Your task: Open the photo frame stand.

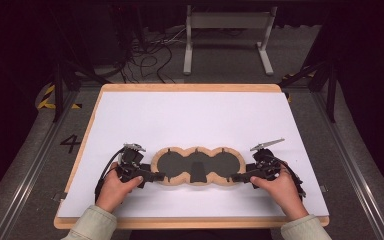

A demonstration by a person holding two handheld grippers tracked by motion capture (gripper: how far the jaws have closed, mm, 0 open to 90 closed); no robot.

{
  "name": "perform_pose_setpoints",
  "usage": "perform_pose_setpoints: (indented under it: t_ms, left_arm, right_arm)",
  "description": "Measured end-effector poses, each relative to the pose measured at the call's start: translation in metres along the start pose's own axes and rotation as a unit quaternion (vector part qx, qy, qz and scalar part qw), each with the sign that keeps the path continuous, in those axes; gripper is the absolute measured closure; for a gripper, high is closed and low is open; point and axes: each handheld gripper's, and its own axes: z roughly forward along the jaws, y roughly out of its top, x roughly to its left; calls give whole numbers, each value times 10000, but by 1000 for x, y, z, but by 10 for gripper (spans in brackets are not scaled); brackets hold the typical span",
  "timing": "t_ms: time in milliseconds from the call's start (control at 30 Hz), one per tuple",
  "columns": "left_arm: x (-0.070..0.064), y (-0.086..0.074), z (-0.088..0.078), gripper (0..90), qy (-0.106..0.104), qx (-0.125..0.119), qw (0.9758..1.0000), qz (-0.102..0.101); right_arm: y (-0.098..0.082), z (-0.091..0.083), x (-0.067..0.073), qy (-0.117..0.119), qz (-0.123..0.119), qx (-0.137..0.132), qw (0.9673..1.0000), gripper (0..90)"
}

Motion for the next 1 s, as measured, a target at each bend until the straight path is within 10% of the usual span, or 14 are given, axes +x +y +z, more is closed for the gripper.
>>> perform_pose_setpoints:
  t_ms: [267,500,700,1000]
  left_arm:
    - [-1,0,0,268,72,6,10000,25]
    - [0,0,-1,281,90,8,9999,79]
    - [-1,-1,0,282,55,20,10000,35]
    - [-1,0,0,283,90,13,9999,59]
  right_arm:
    - [-2,-4,-4,118,136,-24,9998,291]
    - [5,-25,23,-580,-458,-612,9954,453]
    - [9,-13,63,199,-1288,-503,9902,738]
    - [9,27,83,358,-1700,116,9847,900]
